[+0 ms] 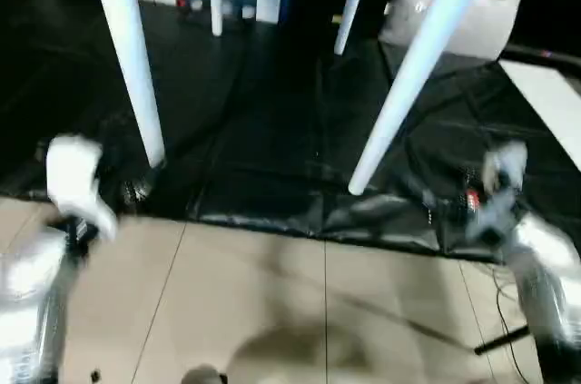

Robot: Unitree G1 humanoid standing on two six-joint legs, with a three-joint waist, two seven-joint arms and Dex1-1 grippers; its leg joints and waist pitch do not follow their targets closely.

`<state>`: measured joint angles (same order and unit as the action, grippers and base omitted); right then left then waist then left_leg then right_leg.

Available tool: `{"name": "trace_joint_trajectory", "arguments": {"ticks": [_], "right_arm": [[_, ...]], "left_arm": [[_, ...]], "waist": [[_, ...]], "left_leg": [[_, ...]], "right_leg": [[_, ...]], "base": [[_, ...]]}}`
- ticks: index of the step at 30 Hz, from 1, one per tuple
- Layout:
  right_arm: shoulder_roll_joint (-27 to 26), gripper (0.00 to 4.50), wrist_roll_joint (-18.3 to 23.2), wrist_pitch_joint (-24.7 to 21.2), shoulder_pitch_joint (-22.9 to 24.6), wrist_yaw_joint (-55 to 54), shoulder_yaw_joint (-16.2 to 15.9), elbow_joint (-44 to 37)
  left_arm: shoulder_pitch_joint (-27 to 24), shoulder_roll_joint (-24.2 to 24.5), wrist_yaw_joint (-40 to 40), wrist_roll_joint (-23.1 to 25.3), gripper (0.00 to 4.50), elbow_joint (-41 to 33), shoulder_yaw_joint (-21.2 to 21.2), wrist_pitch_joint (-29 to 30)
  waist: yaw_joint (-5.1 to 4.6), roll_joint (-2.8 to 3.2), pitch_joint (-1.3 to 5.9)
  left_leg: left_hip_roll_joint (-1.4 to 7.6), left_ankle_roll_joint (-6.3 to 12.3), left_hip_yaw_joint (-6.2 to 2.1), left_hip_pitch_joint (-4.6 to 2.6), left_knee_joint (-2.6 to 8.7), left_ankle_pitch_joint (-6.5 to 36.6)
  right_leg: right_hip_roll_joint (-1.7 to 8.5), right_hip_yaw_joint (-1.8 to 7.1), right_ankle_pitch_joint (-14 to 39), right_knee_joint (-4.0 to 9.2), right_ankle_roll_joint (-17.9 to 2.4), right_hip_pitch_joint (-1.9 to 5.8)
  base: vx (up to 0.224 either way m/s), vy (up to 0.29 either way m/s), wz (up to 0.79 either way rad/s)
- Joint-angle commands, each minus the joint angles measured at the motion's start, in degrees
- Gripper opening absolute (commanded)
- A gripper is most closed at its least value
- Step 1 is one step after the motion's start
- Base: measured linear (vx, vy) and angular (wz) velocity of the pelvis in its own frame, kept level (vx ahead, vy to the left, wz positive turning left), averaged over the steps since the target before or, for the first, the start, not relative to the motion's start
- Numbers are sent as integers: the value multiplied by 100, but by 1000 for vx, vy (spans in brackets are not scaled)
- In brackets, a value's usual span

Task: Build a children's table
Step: Flip table

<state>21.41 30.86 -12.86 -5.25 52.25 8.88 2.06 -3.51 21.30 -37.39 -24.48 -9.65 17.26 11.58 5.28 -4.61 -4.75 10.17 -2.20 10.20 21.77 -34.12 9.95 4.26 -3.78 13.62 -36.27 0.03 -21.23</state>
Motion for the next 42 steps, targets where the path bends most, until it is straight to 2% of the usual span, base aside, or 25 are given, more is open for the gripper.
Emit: {"name": "trace_joint_trajectory", "arguments": {"ticks": [1,2,4,5,6,7,9,10,11,15,16,18,19,20,21,22,23,24,27,29,31,33,36,37,42], "right_arm": [[85,450,35,-202,230,183,-298,-285],[128,450,-40,-268,383,308,-484,-383],[175,450,-167,-423,604,541,-845,-425],[175,450,-167,-423,604,541,-845,-425],[225,450,-310,-470,701,666,-1087,-382],[236,450,-342,-479,721,686,-1134,-377],[174,450,-763,-299,691,640,-1473,18],[64,450,-1235,-107,568,422,-1819,515],[64,450,-1235,-107,568,422,-1819,515],[-358,450,-2112,131,183,-204,-2517,1869],[-358,450,-2112,131,183,-204,-2517,1869],[-753,450,-2549,265,-42,-818,-2790,2899],[-897,450,-2665,298,-103,-1021,-2860,3264],[-1090,450,-2783,359,-200,-1452,-2830,3760],[-1124,450,-2790,364,-219,-1543,-2807,3847],[-1387,450,-2839,435,-385,-2383,-2561,4561],[-1504,450,-2802,424,-471,-2996,-2332,4954],[-1546,450,-2776,411,-506,-3257,-2227,5111],[-1657,450,-2555,408,-552,-4197,-1738,5779],[-1682,450,-2386,324,-571,-4518,-1494,6128],[-1695,450,-2212,179,-608,-4886,-1223,6448],[-1732,450,-2234,-76,-732,-4836,-1227,6775],[-1787,450,-2282,38,-788,-4842,-1156,6967],[-1815,450,-2283,36,-852,-4727,-1088,7070],[-1941,450,-2281,-217,-1053,-4614,-924,7303]], "left_arm": [[-288,62,-494,-330,341,-341,-275,211],[-542,156,-775,-422,351,-484,-481,325],[-992,356,-1289,-506,374,-608,-911,530],[-992,356,-1289,-506,381,-608,-911,530],[-1181,483,-1530,-456,387,-586,-1161,627],[-1216,508,-1573,-447,396,-580,-1208,651],[-1234,603,-1659,15,418,-126,-1611,565],[-1085,584,-1491,635,424,530,-1945,315],[-1085,584,-1491,635,424,530,-1945,315],[-567,447,-778,1644,442,2136,-2548,132],[-567,447,-778,1644,442,2136,-2548,132],[-232,63,-243,1712,442,3171,-2596,283],[-108,-60,-84,1741,442,3534,-2642,358],[60,-258,171,1784,442,4021,-2612,394],[91,-296,225,1787,442,4108,-2596,390],[352,-623,674,1780,442,4835,-2390,297],[489,-814,1024,1732,442,5242,-2196,205],[546,-890,1177,1708,442,5406,-2109,162],[805,-1103,2081,1768,442,6154,-1848,72],[919,-1178,2445,1836,442,6492,-1815,30],[990,-1292,2707,1790,442,6808,-1726,0],[1076,-1374,2875,1832,442,7141,-1704,-43],[1139,-1462,2894,1889,442,7394,-1704,-140],[1191,-1539,2921,1921,442,7578,-1718,-94],[1294,-1684,3093,2009,442,7925,-1695,-123]], "waist": [[-35,187,183],[-37,162,208],[-53,209,136],[-61,227,97],[-76,231,78],[-72,230,96],[-77,244,52],[-86,260,45],[-111,257,80],[-139,273,99],[-140,270,151],[-189,263,173],[-222,231,211],[-214,211,248],[-221,225,242],[-211,190,270],[-246,172,276],[-246,168,289],[-238,190,266],[-234,201,219],[-241,195,216],[-247,191,222],[-233,181,228],[-237,188,263],[-245,215,282]], "left_leg": [[377,-389,-215,-182,597,2946],[373,-395,-226,-190,586,2919],[376,-367,-239,-175,618,2942],[376,-373,-244,-180,640,3019],[374,-407,-244,-215,650,3146],[371,-376,-256,-207,661,2973],[380,-343,-240,-196,691,2834],[383,-366,-229,-199,693,2701],[364,-388,-217,-213,674,2607],[361,-388,-196,-211,663,2372],[377,-349,-207,-180,646,2086],[365,-281,-185,-129,628,1648],[347,-206,-143,-161,574,1442],[353,-90,-140,-133,545,1122],[351,-42,-133,-122,535,972],[368,122,-133,-107,511,738],[349,195,-102,-139,497,546],[344,204,-108,-137,495,540],[398,180,-102,-149,521,965],[420,-23,-121,-192,575,1627],[418,-158,-141,-223,584,1960],[414,-187,-143,-201,579,1971],[425,-159,-156,-162,592,1865],[436,-145,-157,-165,585,1786],[425,6,-138,-152,567,1557]], "right_leg": [[468,342,2675,722,-709,4],[479,342,2733,732,-668,20],[481,370,2887,774,-591,-6],[481,372,3015,790,-561,-18],[481,368,3191,820,-514,-30],[481,378,3047,813,-510,-2],[466,394,2813,819,-533,-40],[481,405,2606,811,-556,-47],[464,401,2444,774,-571,-27],[455,403,1764,690,-815,-19],[500,410,1320,627,-962,58],[468,386,643,560,-1135,97],[474,386,319,532,-1301,78],[502,381,-79,488,-1438,146],[499,379,-273,469,-1494,143],[520,370,-626,434,-1555,197],[487,365,-815,426,-1666,152],[498,360,-797,422,-1710,177],[523,367,-232,486,-1625,187],[537,377,685,591,-1430,148],[545,389,1215,640,-1290,128],[546,399,1302,660,-1224,117],[578,397,1338,665,-1153,129],[579,394,1231,643,-1166,141],[578,389,935,621,-1258,140]], "base": [[0,0,0],[0,0,0],[0,0,0],[0,0,0],[0,0,0],[0,0,0],[0,0,0],[0,0,0],[0,0,0],[0,0,0],[0,0,0],[62,-16,-2],[62,-14,-2],[0,0,0],[0,0,0],[0,0,0],[0,0,0],[0,0,0],[0,0,0],[0,0,0],[0,0,0],[0,0,0],[0,0,0],[0,0,0],[0,0,0]]}}
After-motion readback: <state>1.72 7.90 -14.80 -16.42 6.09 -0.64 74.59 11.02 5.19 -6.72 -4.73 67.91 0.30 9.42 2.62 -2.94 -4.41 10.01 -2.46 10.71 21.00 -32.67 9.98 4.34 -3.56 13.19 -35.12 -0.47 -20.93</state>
